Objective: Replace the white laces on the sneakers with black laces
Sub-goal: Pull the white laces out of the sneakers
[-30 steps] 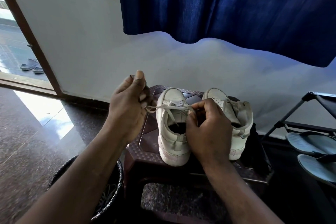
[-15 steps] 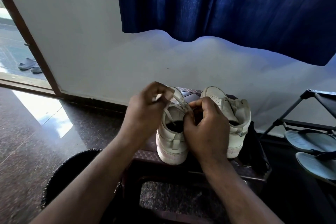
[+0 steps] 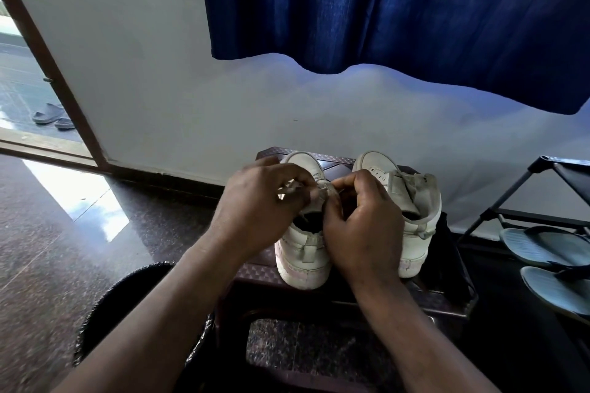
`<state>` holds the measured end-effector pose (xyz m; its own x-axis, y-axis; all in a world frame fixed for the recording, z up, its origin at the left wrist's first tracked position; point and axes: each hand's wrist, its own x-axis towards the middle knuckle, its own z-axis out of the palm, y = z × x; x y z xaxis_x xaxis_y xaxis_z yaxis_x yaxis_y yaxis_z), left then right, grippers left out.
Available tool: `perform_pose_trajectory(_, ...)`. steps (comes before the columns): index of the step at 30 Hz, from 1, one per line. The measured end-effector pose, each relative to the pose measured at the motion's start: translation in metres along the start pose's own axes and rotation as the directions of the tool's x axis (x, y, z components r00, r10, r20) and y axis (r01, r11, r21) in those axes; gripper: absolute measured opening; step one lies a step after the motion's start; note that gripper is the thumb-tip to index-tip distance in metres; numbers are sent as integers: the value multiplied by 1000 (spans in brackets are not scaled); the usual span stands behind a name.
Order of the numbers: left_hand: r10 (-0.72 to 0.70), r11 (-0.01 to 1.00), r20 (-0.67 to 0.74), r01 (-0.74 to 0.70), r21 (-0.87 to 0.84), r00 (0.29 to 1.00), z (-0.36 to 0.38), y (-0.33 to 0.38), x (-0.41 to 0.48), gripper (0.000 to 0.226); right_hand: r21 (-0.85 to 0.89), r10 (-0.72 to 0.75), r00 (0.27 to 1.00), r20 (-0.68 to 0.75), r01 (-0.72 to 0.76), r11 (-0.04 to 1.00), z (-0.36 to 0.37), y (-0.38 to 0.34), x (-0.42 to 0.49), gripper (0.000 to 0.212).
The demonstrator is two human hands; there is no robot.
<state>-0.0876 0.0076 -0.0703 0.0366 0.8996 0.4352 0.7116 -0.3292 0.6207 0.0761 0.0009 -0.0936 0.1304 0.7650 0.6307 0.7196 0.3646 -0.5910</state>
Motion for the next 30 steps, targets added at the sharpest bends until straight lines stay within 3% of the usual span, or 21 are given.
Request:
perform_pose_trajectory(2,57,997,-23,-56,61,998,4,0,-1,5,5,2,1000,3,-2,1000,0,0,0,10)
perform_pose_trajectory(4,37,999,-72,-36,7,997,10,-1,0,3,5,3,1000,4,-3,1000,0,0,0,11)
perform_pose_trajectory(5,-45,994,-92,35,-106,995,12,-1,1,8,3,3,1000,0,-3,1000,-1,-1,0,11)
perform_pose_trajectory(6,-175,934,-101,133,-332,979,11,-1,4,11,-1,3,1000,-5,-3,1000,-1,-1,0,11)
perform_pose_trajectory(8,-411,587,-27,242,-773,911,1,1,8,17,-3,-2,1000,-12,2,1000,-1,-2,-1,10)
perform_pose_trajectory(9,-468,427,29,255,-868,883,-5,-1,9,21,0,-4,1000,-15,4,1000,-1,-2,-1,10)
perform_pose_trajectory(10,-492,377,55,269,-886,869,-9,-5,9,23,3,-5,1000,-18,5,1000,-1,-3,0,10)
perform_pose_trajectory(15,-518,685,-46,382,-621,854,-5,-17,5,16,-7,1,1000,0,-1,1000,0,-3,1,10)
perform_pose_trajectory(19,-398,887,-71,363,-286,915,-3,-17,0,6,-38,1,999,38,0,999,-4,-5,3,15)
perform_pose_trajectory(20,-350,922,-108,322,-213,931,-4,-17,-3,15,-46,2,998,56,1,999,-6,-6,4,17)
perform_pose_trajectory(23,-242,970,-154,239,-38,958,-8,-11,-7,58,-36,27,994,102,-23,999,-9,-10,9,27)
perform_pose_trajectory(26,-204,979,-126,204,-13,971,-8,-1,-11,49,-12,-16,993,113,17,1000,-8,-16,18,34)
perform_pose_trajectory(30,-237,972,-138,234,-39,962,-11,-3,-9,32,31,-72,966,249,67,997,-1,-19,22,39)
